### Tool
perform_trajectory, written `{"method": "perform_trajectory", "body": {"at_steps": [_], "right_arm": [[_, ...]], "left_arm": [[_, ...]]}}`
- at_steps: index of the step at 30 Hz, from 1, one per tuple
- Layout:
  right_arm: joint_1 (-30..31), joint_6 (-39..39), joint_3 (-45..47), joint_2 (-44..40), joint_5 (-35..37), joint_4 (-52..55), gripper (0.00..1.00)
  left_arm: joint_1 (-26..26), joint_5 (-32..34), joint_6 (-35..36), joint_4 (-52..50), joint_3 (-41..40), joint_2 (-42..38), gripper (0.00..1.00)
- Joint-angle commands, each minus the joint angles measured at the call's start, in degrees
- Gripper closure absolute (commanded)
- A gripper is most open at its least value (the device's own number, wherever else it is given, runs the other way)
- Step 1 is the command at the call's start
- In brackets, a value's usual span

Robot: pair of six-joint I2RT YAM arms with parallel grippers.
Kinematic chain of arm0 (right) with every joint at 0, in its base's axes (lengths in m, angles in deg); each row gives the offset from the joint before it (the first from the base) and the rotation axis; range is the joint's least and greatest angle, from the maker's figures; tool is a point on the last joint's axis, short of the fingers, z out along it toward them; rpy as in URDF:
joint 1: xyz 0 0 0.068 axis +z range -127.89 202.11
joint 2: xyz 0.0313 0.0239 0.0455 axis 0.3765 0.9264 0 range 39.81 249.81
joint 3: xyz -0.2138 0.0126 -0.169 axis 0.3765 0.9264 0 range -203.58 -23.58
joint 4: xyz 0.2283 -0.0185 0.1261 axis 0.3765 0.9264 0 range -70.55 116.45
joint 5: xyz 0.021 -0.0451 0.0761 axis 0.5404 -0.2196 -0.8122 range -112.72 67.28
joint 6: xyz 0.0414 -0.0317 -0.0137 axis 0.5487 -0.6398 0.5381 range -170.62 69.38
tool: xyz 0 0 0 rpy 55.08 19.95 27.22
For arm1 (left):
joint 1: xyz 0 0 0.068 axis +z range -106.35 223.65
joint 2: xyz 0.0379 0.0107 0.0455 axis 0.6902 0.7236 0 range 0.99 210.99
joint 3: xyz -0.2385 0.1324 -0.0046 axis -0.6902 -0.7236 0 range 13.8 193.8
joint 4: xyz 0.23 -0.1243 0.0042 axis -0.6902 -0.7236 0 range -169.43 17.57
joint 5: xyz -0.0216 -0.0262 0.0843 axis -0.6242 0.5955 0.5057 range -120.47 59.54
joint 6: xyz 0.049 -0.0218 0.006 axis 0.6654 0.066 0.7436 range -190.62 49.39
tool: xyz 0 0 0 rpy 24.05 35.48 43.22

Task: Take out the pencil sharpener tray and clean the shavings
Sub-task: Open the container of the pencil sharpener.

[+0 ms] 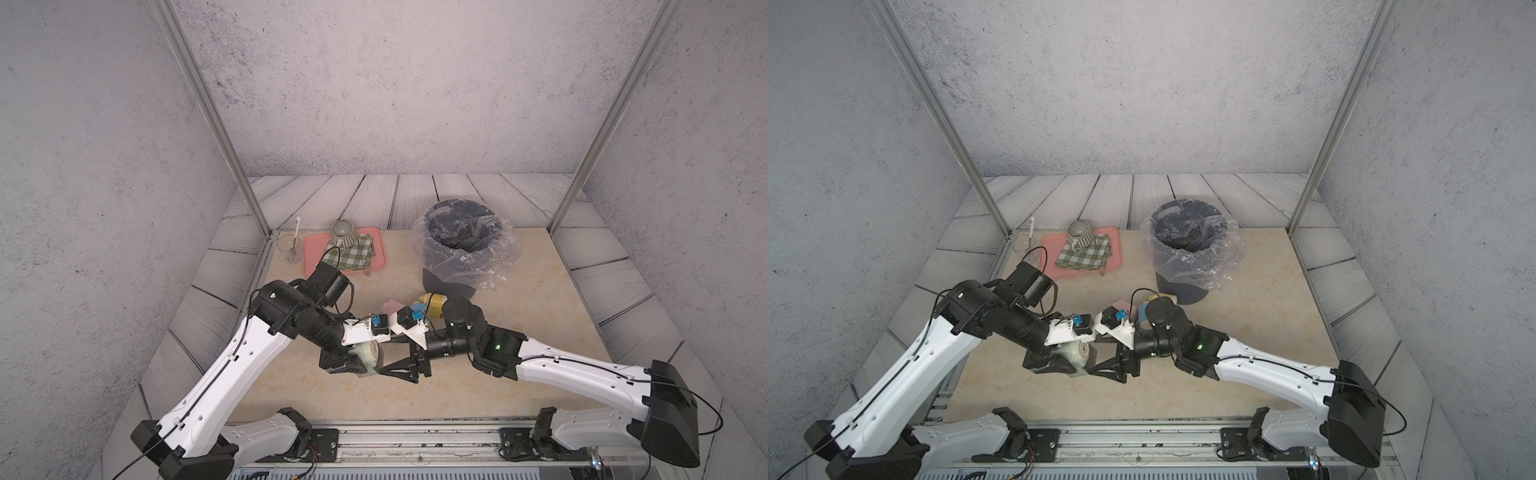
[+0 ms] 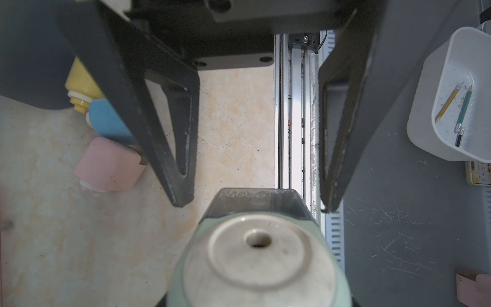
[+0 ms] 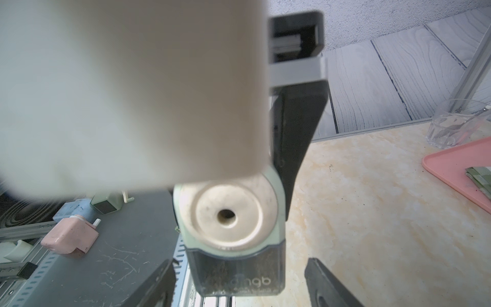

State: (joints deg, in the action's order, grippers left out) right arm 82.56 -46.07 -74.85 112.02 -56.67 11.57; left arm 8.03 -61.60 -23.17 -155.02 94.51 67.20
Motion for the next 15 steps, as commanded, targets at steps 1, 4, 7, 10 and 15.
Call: {"method": "perform_trajectory", "body": {"at_steps": [1, 4, 7, 10, 15], "right_arm": [[1.2, 1.9, -1.8, 2.2, 3.3, 2.6, 0.21], [1.4, 2.4, -2.6, 2.8, 4.0, 3.4, 0.21], [1.8, 2.9, -2.2, 2.7, 4.2, 2.4, 0.18], [2.0, 3.2, -1.9, 2.6, 4.2, 1.6, 0.15], [2.2, 2.7, -2.0, 2.6, 2.5, 1.0, 0.13]], "left_arm": [[-0.6, -2.6, 0.7, 1.6, -0.6, 0.0, 1.0], [-0.6, -2.5, 0.6, 1.6, -0.6, 0.1, 1.0], [-0.6, -2.6, 0.6, 1.6, -0.6, 0.0, 1.0], [-0.6, -2.7, 0.6, 1.6, -0.6, -0.3, 1.0], [-0.6, -3.3, 0.3, 2.2, -0.8, -0.7, 1.0]]}}
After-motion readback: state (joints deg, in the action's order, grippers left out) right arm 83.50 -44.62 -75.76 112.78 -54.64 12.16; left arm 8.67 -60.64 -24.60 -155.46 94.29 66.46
